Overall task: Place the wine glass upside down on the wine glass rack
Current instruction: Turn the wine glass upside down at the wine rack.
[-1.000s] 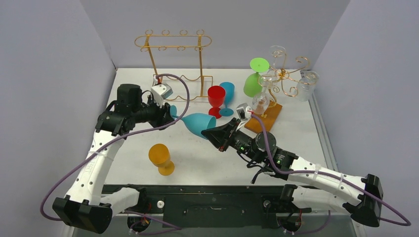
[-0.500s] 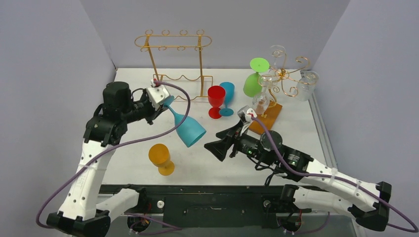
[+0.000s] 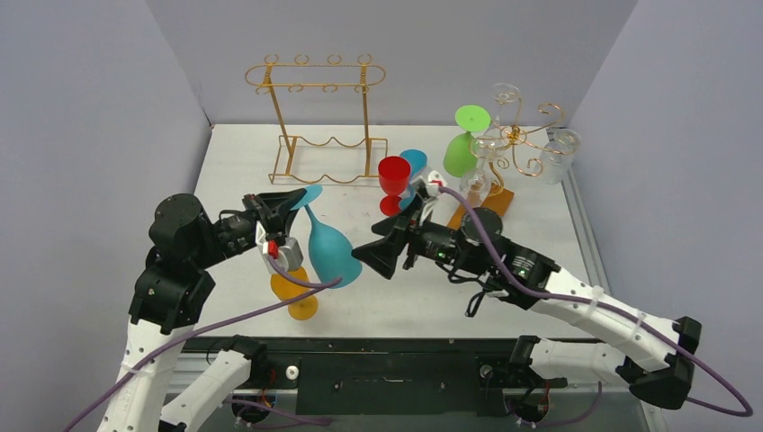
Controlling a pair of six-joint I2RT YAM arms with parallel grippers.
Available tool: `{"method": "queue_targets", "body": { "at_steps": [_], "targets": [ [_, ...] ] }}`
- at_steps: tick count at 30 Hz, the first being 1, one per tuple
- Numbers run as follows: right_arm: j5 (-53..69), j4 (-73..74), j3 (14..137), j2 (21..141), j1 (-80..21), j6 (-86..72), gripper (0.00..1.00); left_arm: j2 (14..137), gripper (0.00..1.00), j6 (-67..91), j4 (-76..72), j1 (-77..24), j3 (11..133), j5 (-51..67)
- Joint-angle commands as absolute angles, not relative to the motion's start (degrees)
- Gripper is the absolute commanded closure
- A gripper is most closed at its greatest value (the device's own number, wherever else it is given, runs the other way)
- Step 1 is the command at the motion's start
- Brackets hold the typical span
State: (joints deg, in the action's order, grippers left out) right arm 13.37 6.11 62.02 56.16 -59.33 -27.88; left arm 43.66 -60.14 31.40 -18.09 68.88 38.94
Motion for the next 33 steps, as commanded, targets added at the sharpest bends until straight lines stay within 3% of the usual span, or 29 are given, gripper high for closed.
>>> {"method": "queue_targets", "body": {
  "at_steps": [1,12,23,33],
  "targets": [
    [16.27,-4.96,61.01,60.2,-61.1,-27.67,0.24,42.95,1.0,-67.64,25.92,-20.01,68.17,41.86],
    [16.5,-17.1,57.49,66.51,-64.54,-27.4,0.24,41.89,1.0,-70.01,20.95,-22.9,65.14,39.53],
    [10.75,-8.99,58.04,71.7,-65.13,-23.27,0.24,41.87,1.0,-69.52,16.69,-23.64,65.19,40.13],
    [17.63,-10.17,57.26,72.98,-65.13,-22.07,0.24,41.72,1.0,-70.99,13.17,-23.78,63.96,39.06]
  ]
}}
